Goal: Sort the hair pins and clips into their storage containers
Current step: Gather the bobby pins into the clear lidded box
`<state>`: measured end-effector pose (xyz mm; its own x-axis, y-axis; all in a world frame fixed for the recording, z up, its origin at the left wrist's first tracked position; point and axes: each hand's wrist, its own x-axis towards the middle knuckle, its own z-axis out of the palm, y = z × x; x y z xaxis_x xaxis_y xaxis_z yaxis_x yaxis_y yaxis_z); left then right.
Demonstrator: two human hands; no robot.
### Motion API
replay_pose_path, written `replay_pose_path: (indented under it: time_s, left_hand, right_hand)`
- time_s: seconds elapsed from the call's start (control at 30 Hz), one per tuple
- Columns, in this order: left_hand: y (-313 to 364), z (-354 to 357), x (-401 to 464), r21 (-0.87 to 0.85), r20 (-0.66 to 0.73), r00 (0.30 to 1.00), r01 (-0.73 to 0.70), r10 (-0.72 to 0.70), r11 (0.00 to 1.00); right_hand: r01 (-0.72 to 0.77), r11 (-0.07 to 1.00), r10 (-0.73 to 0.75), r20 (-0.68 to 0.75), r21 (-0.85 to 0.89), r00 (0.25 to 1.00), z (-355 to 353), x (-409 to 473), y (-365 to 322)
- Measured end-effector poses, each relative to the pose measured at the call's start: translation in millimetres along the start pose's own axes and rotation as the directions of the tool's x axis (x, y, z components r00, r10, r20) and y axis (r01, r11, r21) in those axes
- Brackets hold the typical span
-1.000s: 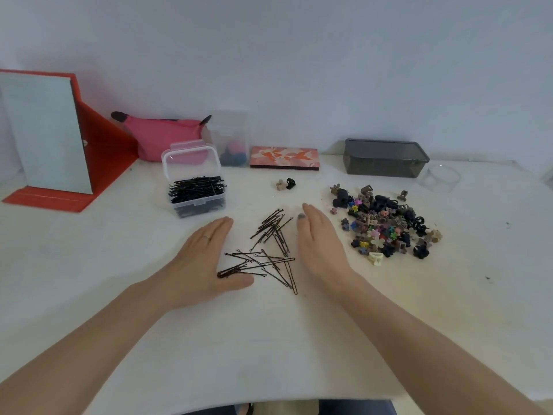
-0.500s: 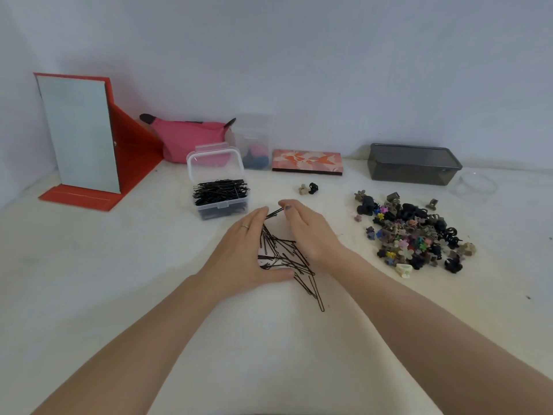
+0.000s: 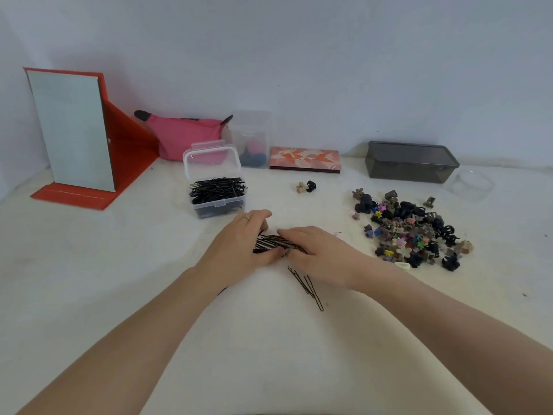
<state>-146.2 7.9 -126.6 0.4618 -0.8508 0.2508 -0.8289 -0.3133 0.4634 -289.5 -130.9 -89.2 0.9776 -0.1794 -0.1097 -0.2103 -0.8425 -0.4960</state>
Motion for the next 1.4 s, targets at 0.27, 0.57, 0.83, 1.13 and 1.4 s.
replay_pose_path:
  time_s: [0.27,0.57,0.83,1.13,1.4]
  left_hand:
    - [-13,-40,-19,0.083,0.336,0.942,-0.003,-0.025,0.997]
    - [-2,-39,17,0.273,0.435,0.9,-0.133,0.001,0.953]
    - [7,-39,21,0.465,0.58,0.814,-0.317,-0.014,0.827]
    - [17,-36,25,0.563,0.622,0.78,-0.389,-0.064,0.729]
    - [8,-35,19,0.534,0.602,0.797,-0.444,0.045,0.72]
  right_hand:
    - [-0.087,0.996,0.086,-0.058,-0.029,0.995,1,1,-8]
    - [-0.132,0.985,0.103,-0.234,-0.111,0.967,16,18,-14]
    - [-0.082,0.978,0.058,-0.129,-0.19,0.99,9,26,-16]
    - [0.021,0.931,0.038,0.153,-0.365,0.988,-6,29,-23]
    - [0.047,0.914,0.015,0.149,-0.402,0.989,-6,27,-25]
